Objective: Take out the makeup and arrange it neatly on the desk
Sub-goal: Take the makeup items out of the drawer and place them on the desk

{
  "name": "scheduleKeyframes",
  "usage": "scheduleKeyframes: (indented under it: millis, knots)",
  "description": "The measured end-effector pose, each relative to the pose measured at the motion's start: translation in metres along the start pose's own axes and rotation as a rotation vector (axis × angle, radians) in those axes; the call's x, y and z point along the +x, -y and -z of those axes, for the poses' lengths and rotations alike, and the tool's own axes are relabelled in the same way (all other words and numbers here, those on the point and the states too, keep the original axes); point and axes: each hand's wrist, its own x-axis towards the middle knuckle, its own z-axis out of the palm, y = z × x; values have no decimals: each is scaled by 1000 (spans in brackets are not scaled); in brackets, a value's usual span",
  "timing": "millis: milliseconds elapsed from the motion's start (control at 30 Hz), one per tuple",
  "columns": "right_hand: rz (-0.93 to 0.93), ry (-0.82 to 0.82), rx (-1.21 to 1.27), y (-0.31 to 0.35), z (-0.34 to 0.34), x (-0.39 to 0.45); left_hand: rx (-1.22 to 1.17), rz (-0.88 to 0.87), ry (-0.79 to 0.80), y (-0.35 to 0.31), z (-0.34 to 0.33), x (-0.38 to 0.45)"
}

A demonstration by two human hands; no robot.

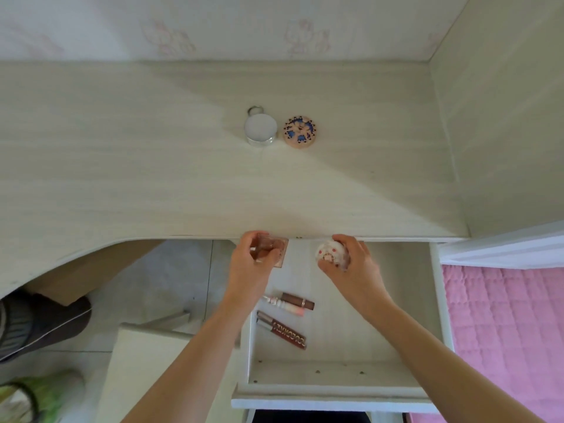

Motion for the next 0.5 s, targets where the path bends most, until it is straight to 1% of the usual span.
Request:
scheduleKeyframes:
  millis: [200, 300, 500]
  knots:
    - [100, -17, -14, 40, -4, 43, 43, -11, -62, -17, 13, 38]
    - [114, -30, -13, 57, -10, 63, 88, -31, -86, -25, 14, 56]
    - [112, 14, -17, 75, -20, 93, 149, -43, -106, -38, 10, 82]
